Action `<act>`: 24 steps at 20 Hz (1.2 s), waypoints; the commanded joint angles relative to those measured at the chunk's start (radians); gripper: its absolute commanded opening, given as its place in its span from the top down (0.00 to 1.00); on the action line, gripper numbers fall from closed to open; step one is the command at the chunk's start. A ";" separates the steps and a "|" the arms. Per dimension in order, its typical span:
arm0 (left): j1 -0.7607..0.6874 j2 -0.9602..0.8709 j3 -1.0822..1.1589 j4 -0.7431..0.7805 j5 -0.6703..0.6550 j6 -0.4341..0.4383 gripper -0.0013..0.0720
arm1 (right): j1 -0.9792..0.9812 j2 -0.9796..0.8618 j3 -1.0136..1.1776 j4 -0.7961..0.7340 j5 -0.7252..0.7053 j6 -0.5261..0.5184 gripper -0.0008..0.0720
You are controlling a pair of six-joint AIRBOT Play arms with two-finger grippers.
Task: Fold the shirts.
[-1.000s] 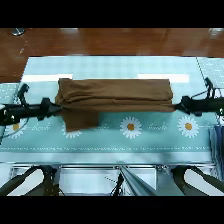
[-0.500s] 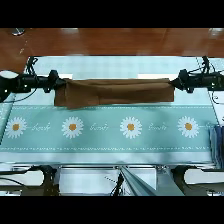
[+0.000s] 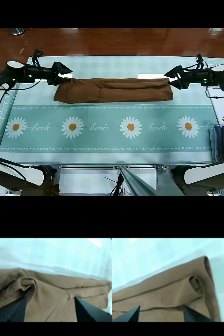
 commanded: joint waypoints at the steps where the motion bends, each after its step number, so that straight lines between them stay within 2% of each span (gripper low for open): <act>1: 0.116 -0.009 0.113 0.156 -0.256 -0.119 0.03 | -0.077 0.013 0.024 -0.068 0.076 -0.012 0.14; 2: 0.164 0.003 0.132 0.236 -0.331 -0.175 0.03 | -0.115 0.020 0.024 -0.101 0.104 -0.010 0.14; 4: 0.241 0.058 0.122 0.384 -0.422 -0.180 0.03 | -0.172 0.016 0.023 -0.182 0.171 0.026 0.14; 5: 0.261 0.098 0.090 0.431 -0.421 -0.177 0.03 | -0.182 0.007 0.019 -0.204 0.183 0.041 0.14; 7: 0.264 0.212 -0.048 0.372 -0.334 -0.106 0.03 | -0.173 -0.025 0.018 -0.197 0.187 0.040 0.14; 9: 0.209 0.359 -0.246 0.196 -0.223 0.052 0.03 | -0.137 -0.066 0.018 -0.150 0.180 0.023 0.14; 12: 0.070 0.525 -0.466 0.124 -0.042 0.072 0.03 | -0.073 -0.123 0.018 -0.069 0.163 -0.005 0.14; 15: -0.062 0.541 -0.494 0.124 -0.022 0.096 0.03 | -0.009 -0.145 0.019 -0.058 0.160 -0.014 0.14; 16: -0.097 0.541 -0.494 0.124 -0.004 0.095 0.03 | 0.005 -0.143 0.019 -0.057 0.165 -0.014 0.18; 17: -0.132 0.541 -0.494 0.123 0.008 0.080 0.03 | 0.009 -0.137 0.021 -0.057 0.183 -0.013 0.46; 18: -0.163 0.541 -0.494 0.119 0.013 0.052 0.03 | 0.008 -0.123 0.021 -0.054 0.215 -0.031 0.94; 19: -0.195 0.541 -0.494 0.120 0.019 0.046 0.21 | -0.002 -0.097 0.021 -0.062 0.243 -0.063 0.95; 20: -0.222 0.539 -0.494 0.120 0.023 0.047 0.77 | -0.014 -0.053 0.021 -0.097 0.273 -0.077 0.95; 21: -0.245 0.539 -0.494 0.116 0.029 0.057 0.95 | -0.023 0.003 0.020 -0.159 0.300 -0.082 0.95; 24: -0.341 0.529 -0.486 0.114 0.083 0.056 0.95 | -0.025 0.220 -0.030 -0.343 0.344 -0.080 0.95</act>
